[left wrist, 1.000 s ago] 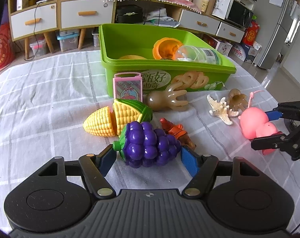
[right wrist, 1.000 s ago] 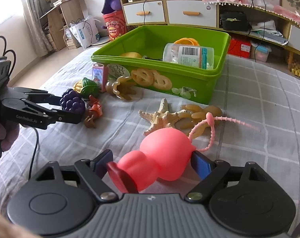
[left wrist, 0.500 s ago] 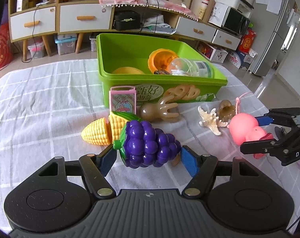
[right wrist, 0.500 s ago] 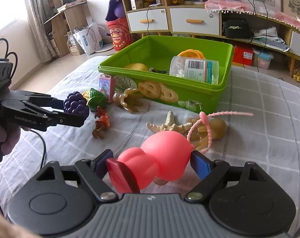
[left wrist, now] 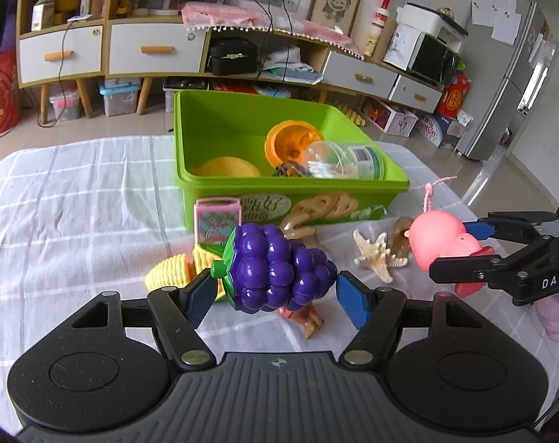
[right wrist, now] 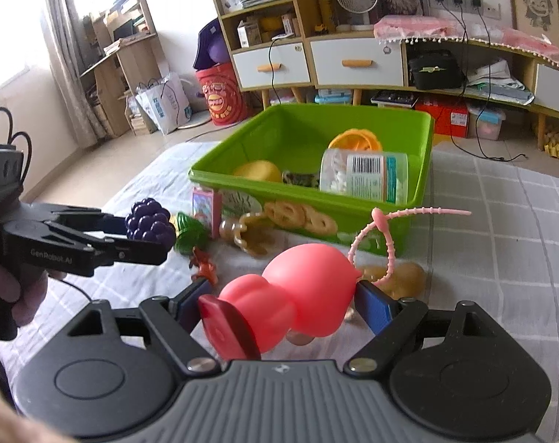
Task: Organize rigid objects
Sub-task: 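Grasp and lift the purple grapes with the left tool while the right tool grasps the pink gourd toy, then lower the grapes and pink gourd into the green bin and open both tools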
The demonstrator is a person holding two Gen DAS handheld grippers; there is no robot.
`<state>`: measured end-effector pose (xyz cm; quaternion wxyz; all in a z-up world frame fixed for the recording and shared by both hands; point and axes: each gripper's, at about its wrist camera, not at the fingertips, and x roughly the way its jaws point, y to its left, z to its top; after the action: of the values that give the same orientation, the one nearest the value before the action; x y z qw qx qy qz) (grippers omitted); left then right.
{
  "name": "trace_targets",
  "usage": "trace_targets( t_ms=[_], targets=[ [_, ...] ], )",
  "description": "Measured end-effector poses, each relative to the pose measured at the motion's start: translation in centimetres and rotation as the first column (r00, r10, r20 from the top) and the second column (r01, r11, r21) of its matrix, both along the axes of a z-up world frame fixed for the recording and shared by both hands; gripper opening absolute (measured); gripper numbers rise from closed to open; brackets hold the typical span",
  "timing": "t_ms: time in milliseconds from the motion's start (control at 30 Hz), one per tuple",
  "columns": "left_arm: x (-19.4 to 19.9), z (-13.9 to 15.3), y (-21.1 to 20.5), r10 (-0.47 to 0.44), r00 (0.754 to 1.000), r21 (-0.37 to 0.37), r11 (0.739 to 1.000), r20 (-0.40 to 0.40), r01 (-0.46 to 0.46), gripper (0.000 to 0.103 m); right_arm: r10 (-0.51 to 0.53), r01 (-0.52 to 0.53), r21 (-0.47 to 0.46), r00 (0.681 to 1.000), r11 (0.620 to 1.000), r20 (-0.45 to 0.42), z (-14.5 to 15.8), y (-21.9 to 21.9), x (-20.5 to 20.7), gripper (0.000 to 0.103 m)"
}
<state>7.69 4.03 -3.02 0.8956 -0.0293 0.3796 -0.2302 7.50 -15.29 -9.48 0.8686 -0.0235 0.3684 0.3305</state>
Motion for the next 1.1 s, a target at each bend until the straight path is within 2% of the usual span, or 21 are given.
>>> trace_targets(
  t_ms=[467, 700, 867, 1100],
  targets=[
    [2.1, 1.8, -1.0, 0.039, 0.998, -0.013, 0.999, 0.05, -0.038, 0.074, -0.083, 0.079, 0.096, 0.996, 0.992, 0.039, 2.9, 2.2, 2.1, 0.066],
    [3.5, 3.0, -0.9, 0.104, 0.991, -0.006, 0.995, 0.086, -0.104, 0.074, -0.147, 0.143, 0.137, 0.989, 0.98, 0.019, 3.3, 4.0, 4.0, 0.066],
    [6.2, 4.0, -0.5, 0.165, 0.984, -0.027, 0.986, 0.068, -0.164, 0.074, -0.185, 0.181, 0.157, 0.983, 0.971, 0.01, 3.0, 5.6, 5.6, 0.066],
    [10.7, 4.2, -1.9, 0.144, 0.989, -0.003, 0.99, 0.046, -0.143, 0.074, -0.252, 0.247, 0.166, 0.968, 0.955, 0.009, 2.0, 7.1, 7.0, 0.066]
  ],
)
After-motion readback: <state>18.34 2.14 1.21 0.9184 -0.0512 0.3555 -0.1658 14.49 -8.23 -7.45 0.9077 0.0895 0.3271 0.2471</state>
